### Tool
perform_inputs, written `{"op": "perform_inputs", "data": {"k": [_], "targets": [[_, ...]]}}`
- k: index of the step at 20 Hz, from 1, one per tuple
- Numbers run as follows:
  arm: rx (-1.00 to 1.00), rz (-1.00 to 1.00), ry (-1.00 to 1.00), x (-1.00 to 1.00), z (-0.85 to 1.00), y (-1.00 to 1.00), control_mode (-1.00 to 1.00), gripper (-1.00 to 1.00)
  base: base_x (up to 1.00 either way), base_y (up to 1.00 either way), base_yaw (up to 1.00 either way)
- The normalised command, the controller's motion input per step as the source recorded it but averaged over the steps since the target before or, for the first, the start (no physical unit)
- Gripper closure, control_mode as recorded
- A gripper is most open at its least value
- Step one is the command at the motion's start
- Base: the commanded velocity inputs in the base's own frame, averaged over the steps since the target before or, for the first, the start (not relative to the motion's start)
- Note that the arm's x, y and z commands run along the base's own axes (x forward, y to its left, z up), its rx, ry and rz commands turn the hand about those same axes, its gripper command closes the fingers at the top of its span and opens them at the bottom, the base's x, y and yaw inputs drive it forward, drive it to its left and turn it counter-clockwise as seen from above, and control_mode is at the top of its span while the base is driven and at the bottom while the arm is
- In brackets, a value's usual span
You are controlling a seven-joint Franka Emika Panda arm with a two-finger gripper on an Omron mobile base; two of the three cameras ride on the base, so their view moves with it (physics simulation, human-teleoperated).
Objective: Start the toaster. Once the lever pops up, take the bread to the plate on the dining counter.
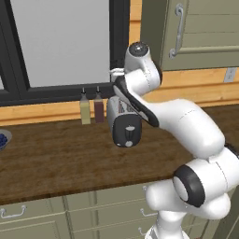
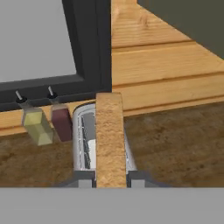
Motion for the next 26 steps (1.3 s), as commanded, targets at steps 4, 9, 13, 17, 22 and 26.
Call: {"op": "perform_inputs", "data": {"k": [4,9,13,17,22,26], "targets": [[0.0,0.0,0.16,-0.52,0.19,-0.51,-1.0,1.0,0.0,0.0,0.0],[0.0,0.0,0.0,-1.0,0.07,-0.43,-1.0,1.0,0.0,0.0,0.0],[0.0,0.02,-0.07,-1.0,0.03,-0.28,-1.0,1.0,0.0,0.0,0.0],[0.04,0.02,-0.11,-1.0,0.0,-0.38,-1.0,1.0,0.0,0.0,0.0],[0.09,0.03,-0.05,-0.99,0.0,-0.24,-1.0,1.0,0.0,0.0,0.0],[0.02,0.02,0.0,-0.75,-0.22,-0.06,-1.0,1.0,0.0,0.0,0.0]]}}
